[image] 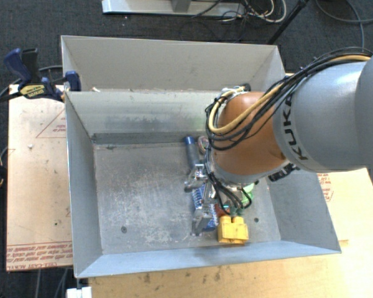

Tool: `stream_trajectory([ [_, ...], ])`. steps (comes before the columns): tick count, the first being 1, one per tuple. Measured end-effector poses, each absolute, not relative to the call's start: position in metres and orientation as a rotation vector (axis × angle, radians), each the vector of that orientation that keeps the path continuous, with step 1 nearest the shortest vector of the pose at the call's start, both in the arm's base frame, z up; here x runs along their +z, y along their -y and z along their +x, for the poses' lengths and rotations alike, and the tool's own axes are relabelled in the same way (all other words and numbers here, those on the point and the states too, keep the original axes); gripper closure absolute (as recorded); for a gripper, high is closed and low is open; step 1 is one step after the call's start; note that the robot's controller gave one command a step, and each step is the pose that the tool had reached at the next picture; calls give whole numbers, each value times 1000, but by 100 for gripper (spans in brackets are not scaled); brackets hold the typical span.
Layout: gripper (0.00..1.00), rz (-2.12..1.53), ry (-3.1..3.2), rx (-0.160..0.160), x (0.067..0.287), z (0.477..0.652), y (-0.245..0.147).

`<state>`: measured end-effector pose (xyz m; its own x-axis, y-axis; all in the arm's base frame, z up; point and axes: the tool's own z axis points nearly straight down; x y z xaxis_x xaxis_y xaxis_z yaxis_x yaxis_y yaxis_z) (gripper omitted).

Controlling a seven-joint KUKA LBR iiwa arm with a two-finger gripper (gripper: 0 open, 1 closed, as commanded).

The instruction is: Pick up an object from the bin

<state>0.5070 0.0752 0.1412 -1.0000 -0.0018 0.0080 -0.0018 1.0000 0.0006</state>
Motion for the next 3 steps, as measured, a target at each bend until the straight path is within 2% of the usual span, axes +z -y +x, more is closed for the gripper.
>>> stream_trajectory([
  [1, 0, 419, 3112, 1, 96, 490, 6],
  [2, 0, 408, 3121, 2, 80, 495, 73],
  [3, 0, 670, 3071, 1, 97, 507, 136],
])
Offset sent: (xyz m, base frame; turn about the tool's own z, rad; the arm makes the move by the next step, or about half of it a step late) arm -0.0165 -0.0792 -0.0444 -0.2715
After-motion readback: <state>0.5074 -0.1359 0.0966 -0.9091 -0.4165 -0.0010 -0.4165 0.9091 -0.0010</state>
